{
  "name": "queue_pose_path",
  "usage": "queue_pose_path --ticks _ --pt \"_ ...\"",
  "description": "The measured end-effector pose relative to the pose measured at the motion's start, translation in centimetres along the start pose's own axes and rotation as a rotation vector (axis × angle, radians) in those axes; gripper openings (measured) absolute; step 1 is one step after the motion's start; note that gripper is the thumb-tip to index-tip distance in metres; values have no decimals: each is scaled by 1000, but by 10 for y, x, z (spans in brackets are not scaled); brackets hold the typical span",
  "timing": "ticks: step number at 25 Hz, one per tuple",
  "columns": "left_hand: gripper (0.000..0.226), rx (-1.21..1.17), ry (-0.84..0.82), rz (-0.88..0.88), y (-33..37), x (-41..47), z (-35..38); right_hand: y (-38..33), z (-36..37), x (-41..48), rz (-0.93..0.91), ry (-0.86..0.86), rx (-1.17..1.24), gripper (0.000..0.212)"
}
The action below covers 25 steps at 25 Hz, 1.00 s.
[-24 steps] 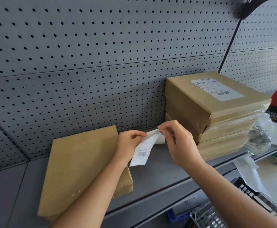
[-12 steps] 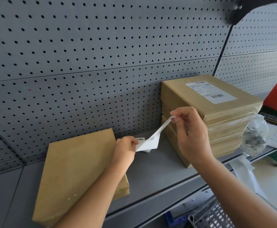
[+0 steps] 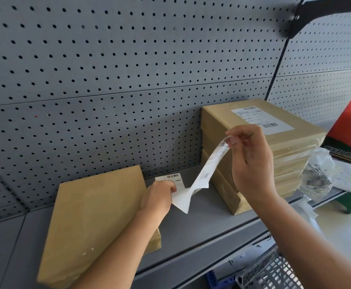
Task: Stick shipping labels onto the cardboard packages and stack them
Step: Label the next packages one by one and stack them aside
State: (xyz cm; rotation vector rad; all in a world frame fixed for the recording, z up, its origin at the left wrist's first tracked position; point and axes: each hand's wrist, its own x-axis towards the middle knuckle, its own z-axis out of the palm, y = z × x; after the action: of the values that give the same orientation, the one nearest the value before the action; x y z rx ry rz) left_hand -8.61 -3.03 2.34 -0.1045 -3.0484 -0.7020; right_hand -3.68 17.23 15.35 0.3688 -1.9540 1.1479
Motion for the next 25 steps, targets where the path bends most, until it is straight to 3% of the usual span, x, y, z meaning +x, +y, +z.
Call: queue_pose_path --ticks 5,10,13,16,18,21,25 --pt "40 71 5 56 3 -6 -6 -7 -2 5 -4 26 6 25" --pt "29 -16 -10 68 13 -15 -30 -9 4 4 -16 -62 -27 16" --pt "27 -240 123 33 8 -17 -48 -8 13 2 -44 -148 -54 16" --pt "40 -748 208 21 5 -33 -73 -6 24 0 -55 -260 -79 17" --pt "52 -962 204 5 2 -44 -92 -8 33 1 -70 -317 -83 17" --pt "58 -1043 128 95 -12 -57 -114 -16 50 3 -117 -349 -54 18" --pt "28 -903 88 138 -23 -74 -126 -29 78 3 -144 -433 -8 20"
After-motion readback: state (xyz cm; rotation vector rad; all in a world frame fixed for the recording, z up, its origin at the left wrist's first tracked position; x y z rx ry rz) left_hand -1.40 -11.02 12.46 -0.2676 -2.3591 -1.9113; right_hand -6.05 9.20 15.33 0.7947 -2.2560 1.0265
